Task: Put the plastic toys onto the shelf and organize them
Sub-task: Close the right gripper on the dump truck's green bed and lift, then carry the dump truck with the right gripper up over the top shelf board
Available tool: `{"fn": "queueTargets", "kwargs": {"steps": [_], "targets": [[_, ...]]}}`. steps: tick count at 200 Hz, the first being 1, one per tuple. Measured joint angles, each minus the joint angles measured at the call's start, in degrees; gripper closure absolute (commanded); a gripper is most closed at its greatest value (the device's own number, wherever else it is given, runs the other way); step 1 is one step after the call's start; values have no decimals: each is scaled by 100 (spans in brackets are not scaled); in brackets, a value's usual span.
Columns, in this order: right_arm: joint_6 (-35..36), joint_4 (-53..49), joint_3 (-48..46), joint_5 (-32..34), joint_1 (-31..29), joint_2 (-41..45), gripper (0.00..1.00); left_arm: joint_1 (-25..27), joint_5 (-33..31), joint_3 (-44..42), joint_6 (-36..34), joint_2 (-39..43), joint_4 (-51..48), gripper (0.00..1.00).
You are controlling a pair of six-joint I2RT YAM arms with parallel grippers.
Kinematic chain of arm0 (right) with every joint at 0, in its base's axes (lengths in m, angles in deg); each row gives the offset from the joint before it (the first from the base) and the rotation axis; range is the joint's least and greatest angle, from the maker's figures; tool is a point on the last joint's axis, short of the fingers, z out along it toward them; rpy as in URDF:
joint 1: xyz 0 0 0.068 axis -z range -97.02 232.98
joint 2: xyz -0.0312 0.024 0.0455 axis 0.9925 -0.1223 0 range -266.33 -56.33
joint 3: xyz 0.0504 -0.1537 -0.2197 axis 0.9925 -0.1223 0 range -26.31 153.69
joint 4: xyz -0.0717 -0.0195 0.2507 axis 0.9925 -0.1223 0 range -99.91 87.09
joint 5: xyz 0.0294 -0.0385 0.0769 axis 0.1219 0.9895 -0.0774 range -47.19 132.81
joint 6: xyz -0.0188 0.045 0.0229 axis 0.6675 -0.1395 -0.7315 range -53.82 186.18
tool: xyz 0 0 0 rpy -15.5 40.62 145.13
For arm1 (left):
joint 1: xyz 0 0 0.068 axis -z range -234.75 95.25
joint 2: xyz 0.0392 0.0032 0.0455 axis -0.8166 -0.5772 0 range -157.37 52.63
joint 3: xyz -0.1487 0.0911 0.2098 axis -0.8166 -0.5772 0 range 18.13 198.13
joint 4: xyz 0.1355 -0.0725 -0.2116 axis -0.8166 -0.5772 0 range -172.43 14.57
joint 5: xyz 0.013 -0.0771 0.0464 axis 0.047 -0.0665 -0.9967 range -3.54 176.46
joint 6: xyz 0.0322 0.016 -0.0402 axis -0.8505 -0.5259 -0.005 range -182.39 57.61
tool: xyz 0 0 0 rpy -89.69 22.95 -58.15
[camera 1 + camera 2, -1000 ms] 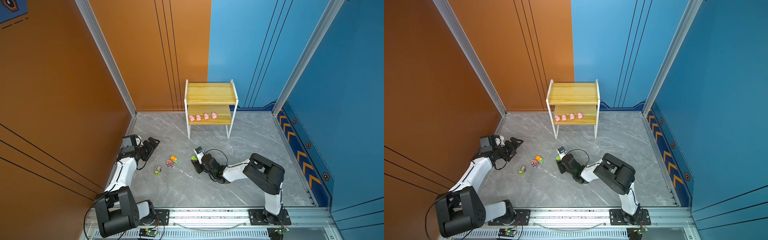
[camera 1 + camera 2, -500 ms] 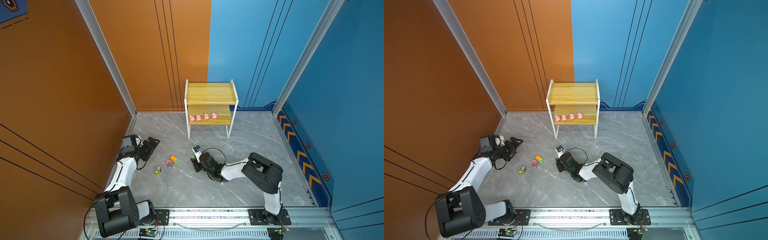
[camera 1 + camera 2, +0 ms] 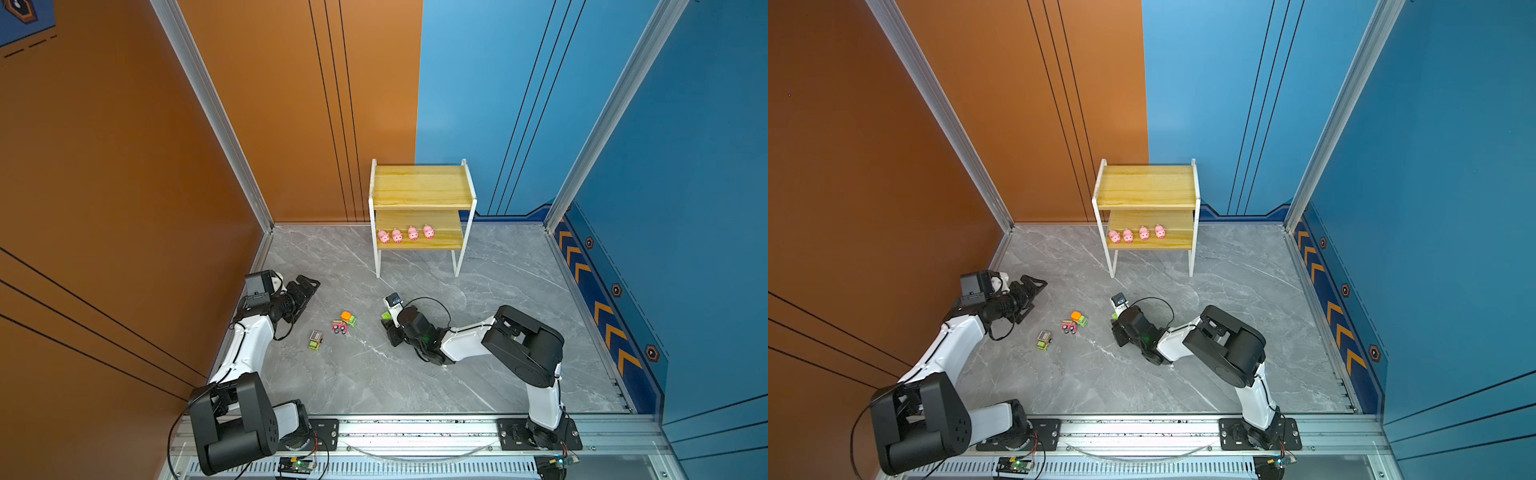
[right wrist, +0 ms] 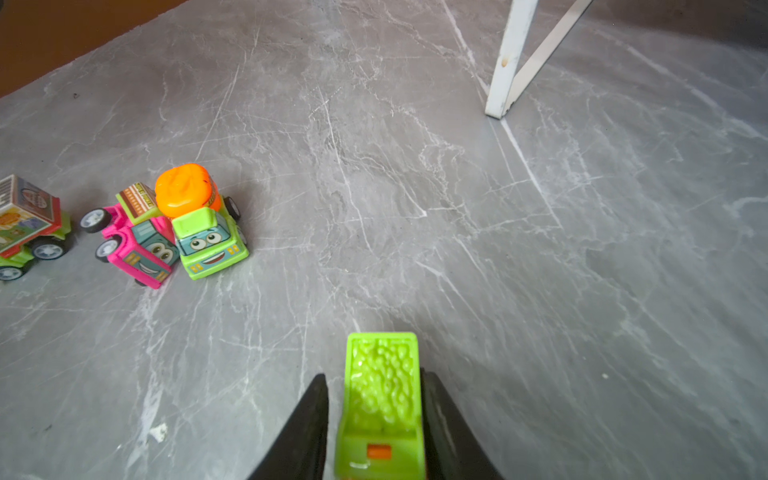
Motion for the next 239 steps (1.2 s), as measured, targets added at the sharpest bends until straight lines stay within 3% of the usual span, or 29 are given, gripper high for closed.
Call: {"fn": "queueTargets", "kwargs": {"steps": [91, 134, 189, 239], "targets": [[66, -151, 2, 33, -11, 59, 77, 0, 2, -2, 2, 0, 2, 7], [160, -1158, 103, 46, -48, 1080, 78, 0, 46, -2, 2, 2, 48, 7], [413, -2806, 1497, 304, 55, 2686, 78, 11, 52, -2, -2, 232, 87, 8], [721, -3945, 3077, 649, 844, 2977, 79, 459, -352, 203, -160, 481, -66, 8]]}}
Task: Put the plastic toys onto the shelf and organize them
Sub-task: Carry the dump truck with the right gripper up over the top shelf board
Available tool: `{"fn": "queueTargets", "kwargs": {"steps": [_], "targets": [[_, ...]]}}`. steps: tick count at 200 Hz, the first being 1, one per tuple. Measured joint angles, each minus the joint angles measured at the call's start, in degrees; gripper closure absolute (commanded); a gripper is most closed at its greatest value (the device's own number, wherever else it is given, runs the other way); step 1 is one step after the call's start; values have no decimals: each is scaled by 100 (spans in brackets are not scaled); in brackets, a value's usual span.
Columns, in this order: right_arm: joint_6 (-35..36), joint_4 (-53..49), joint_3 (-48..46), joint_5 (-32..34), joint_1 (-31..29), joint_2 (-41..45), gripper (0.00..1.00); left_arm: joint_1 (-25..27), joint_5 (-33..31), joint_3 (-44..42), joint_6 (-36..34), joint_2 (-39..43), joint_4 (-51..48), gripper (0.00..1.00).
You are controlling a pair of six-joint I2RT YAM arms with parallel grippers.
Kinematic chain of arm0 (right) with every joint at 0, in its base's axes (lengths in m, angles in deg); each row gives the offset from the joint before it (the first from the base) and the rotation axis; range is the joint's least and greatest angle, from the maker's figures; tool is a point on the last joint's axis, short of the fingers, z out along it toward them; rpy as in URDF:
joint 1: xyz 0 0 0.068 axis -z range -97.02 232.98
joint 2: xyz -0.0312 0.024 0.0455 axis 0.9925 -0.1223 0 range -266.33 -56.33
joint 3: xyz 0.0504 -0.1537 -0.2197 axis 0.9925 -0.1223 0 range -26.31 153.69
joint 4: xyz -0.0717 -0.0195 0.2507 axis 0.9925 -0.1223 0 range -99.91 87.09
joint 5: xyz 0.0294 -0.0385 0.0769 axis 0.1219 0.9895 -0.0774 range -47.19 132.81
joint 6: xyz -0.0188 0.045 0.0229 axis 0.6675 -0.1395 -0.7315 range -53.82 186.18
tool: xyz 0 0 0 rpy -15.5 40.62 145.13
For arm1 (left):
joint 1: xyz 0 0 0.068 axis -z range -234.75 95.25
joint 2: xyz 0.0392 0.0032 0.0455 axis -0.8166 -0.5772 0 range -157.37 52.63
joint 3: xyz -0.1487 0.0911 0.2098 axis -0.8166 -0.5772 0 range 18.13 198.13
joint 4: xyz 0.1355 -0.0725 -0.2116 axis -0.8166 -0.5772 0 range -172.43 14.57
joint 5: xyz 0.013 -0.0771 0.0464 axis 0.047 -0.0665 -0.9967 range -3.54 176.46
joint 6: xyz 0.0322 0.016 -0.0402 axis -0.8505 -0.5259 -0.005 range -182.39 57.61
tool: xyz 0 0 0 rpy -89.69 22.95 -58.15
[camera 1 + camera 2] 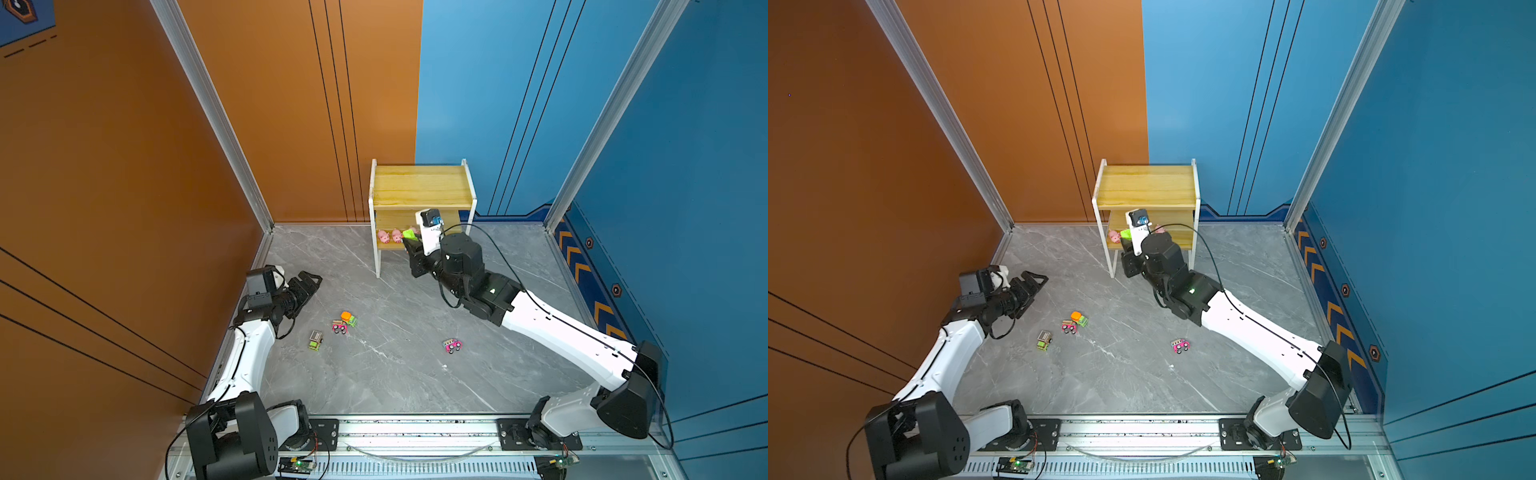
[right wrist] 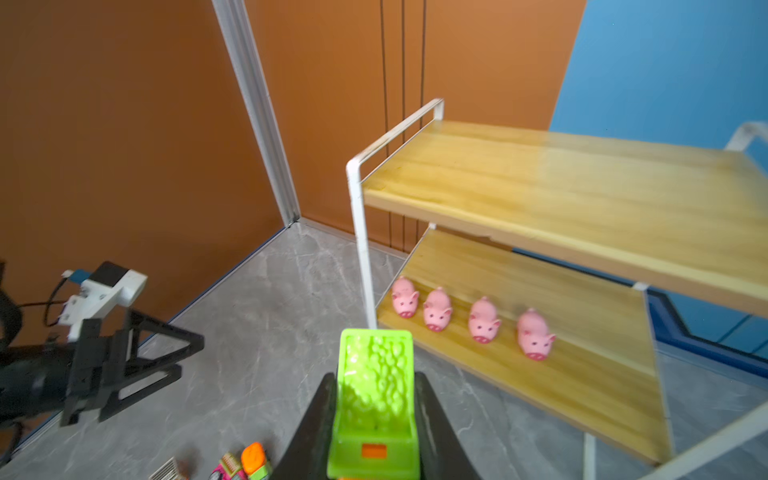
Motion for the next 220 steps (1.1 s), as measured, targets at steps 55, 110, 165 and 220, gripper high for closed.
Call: {"fn": "queueTargets", "kwargs": {"steps": [55, 110, 165, 220], "targets": [[192, -503, 1215, 129, 1266, -503, 78, 1335, -894, 1578, -931, 55, -501, 8], [234, -901, 2271, 133, 1766, -1563, 78, 1829, -1209, 1836, -1812, -37, -610, 8], [227, -1226, 2872, 125, 2026, -2079, 77, 2286, -1082, 1331, -2428, 138, -533, 8], [227, -1392, 3257, 125, 2118, -2247, 77, 2426, -822, 1156, -2573, 345, -367, 7]]}}
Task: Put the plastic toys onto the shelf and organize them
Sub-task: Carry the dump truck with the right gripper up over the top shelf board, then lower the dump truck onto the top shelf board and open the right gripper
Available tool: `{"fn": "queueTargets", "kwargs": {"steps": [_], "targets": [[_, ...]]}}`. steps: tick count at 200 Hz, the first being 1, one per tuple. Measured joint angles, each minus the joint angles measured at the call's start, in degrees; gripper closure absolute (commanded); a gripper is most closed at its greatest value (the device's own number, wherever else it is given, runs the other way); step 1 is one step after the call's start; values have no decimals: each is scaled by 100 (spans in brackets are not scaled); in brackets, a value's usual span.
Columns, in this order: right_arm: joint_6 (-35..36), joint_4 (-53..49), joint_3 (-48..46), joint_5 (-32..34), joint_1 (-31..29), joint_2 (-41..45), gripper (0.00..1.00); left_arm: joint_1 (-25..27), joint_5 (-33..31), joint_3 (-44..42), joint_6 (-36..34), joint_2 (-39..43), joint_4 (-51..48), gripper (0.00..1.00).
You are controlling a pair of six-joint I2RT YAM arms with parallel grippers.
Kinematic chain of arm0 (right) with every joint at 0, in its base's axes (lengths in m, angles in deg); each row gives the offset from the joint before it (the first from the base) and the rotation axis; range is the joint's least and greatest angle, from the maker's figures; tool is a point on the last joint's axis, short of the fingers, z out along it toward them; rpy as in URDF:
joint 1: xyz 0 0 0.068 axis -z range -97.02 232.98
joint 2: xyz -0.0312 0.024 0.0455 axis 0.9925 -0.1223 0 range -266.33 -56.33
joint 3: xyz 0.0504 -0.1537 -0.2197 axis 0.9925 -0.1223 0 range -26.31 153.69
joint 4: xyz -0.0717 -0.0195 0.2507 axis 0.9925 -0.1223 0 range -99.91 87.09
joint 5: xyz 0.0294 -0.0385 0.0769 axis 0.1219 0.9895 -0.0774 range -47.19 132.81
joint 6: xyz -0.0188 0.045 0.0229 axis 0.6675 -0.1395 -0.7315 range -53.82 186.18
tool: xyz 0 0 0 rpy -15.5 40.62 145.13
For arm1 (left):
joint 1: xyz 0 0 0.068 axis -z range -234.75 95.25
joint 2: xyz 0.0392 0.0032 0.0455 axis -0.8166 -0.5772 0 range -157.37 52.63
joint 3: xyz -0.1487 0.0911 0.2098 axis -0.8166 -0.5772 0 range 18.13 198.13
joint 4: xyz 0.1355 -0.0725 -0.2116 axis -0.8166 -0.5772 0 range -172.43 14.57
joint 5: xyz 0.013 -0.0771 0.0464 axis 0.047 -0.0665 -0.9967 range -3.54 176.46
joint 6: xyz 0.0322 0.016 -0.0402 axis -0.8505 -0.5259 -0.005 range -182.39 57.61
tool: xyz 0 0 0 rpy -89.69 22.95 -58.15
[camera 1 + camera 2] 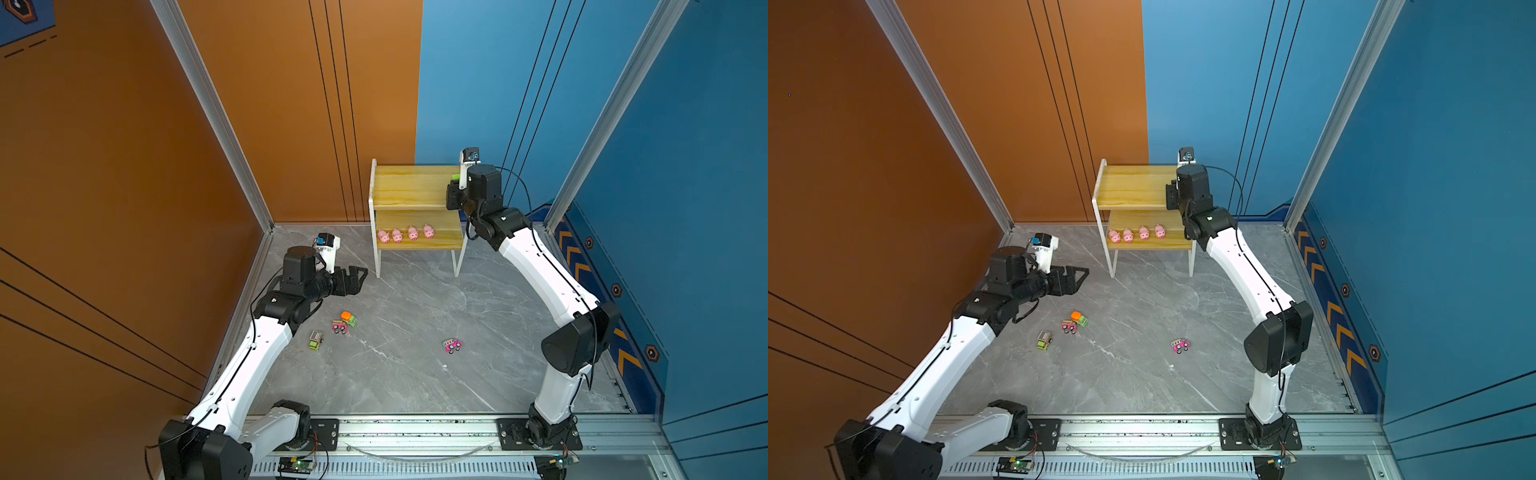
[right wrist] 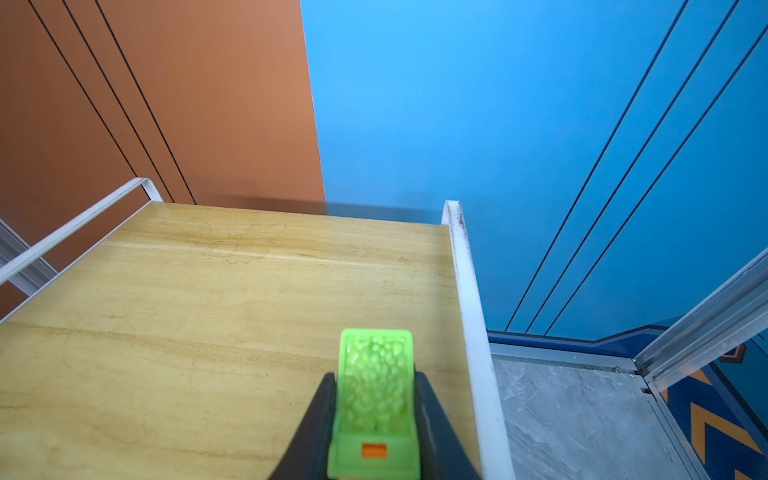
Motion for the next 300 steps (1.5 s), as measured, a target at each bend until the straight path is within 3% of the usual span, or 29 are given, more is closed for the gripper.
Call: {"fn": "queueTargets", "kwargs": {"steps": [172, 300], "targets": [[219, -151, 374, 308, 81, -448, 75, 48, 164, -63, 63, -133, 170, 7], [260, -151, 498, 317, 98, -538, 58, 48, 184, -63, 72, -225, 173, 7]]}}
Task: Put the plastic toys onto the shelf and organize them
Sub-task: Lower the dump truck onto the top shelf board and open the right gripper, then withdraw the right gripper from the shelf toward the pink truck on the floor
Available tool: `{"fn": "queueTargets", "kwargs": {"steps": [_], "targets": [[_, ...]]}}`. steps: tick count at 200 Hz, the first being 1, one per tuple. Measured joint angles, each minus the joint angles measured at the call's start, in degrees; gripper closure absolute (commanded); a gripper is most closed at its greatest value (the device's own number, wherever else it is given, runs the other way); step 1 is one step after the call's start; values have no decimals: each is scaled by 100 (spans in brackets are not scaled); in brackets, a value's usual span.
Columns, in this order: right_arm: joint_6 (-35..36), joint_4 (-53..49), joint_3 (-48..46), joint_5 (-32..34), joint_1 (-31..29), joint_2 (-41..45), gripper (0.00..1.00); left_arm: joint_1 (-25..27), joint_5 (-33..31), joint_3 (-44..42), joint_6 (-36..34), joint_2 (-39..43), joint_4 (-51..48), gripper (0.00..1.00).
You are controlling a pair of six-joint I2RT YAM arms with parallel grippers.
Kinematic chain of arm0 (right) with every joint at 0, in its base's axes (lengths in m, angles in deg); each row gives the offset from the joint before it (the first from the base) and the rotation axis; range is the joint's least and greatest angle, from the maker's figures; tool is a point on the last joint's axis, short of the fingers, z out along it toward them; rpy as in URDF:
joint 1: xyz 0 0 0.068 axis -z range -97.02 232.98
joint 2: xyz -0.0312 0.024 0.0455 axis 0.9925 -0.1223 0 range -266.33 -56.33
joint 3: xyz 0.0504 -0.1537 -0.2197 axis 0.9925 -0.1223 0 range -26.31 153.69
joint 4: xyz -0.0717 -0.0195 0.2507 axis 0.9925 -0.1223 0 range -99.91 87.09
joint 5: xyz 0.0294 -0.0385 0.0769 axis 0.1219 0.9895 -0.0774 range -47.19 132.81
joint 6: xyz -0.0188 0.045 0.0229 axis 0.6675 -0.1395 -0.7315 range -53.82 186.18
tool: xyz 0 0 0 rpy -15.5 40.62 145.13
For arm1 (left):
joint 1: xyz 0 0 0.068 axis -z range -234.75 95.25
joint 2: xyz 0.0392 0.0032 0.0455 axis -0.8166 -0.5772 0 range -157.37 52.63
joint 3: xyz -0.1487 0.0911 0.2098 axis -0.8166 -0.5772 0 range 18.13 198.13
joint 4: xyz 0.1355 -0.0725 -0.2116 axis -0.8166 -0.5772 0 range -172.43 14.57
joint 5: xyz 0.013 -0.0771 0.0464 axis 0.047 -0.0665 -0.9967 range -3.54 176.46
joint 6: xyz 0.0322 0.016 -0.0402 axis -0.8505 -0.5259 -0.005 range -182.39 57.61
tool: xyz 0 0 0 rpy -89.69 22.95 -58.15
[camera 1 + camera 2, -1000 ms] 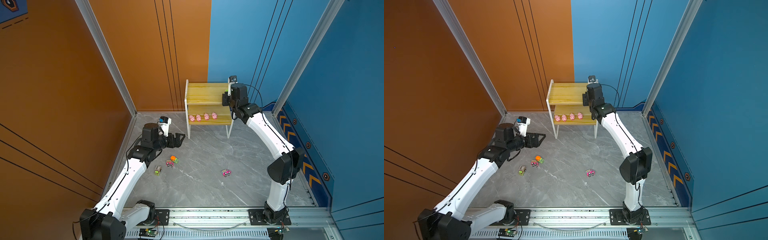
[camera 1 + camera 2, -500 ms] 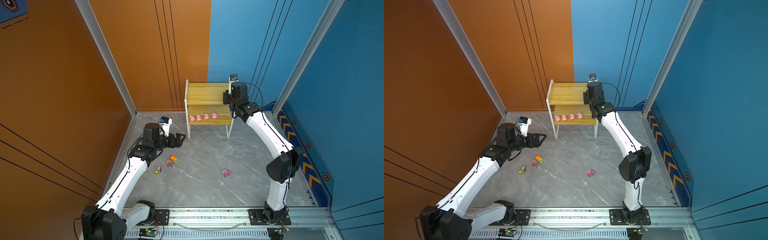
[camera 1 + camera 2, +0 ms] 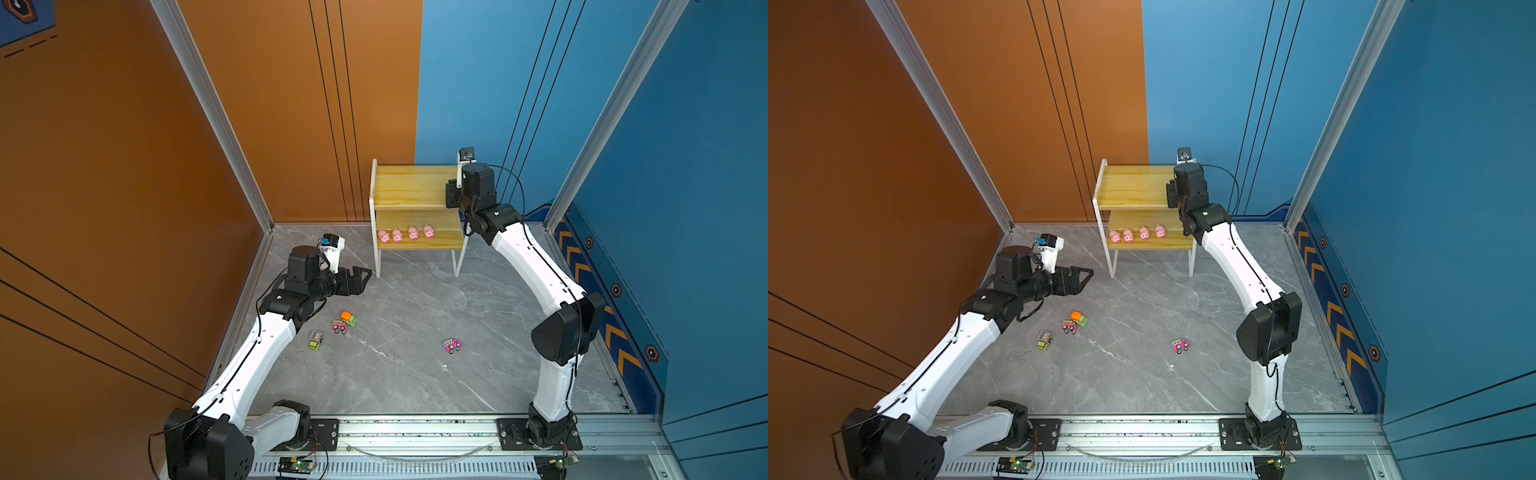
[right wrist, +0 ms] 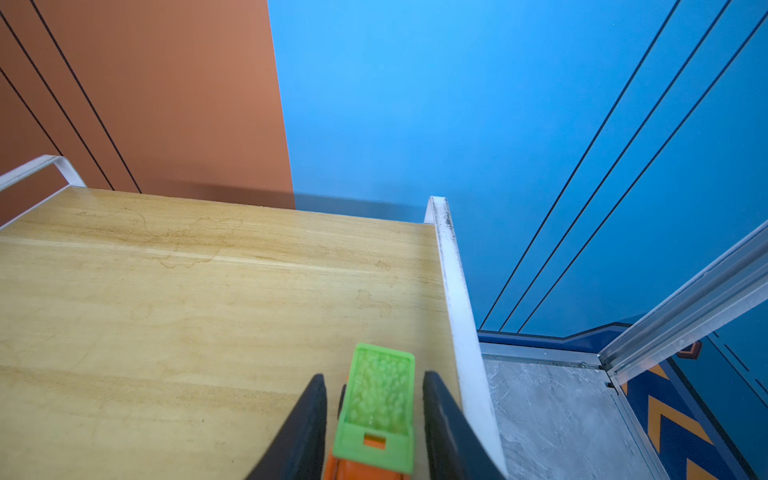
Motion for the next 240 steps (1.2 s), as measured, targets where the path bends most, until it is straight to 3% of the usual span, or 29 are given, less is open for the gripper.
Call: {"fn": "queueTargets", "kwargs": {"steps": [60, 114, 151, 183, 240], "targets": [[-9, 26, 68, -127, 15, -17, 38, 0, 0, 0, 68, 0, 0, 3], [-24, 472, -551, -424, 9, 726, 31, -31, -4, -11, 142, 2, 2, 2], [-188, 1054, -1849, -654, -125, 2111, 31, -133, -116, -11, 219, 2, 2, 2], [-378, 1231, -3602, -612, -566, 3526, 32, -157, -446, -11, 258, -2, -13, 1], [-1189, 24, -6537, -461, -1449, 5333, 34, -33, -879, -11, 295, -37, -81, 1]]}}
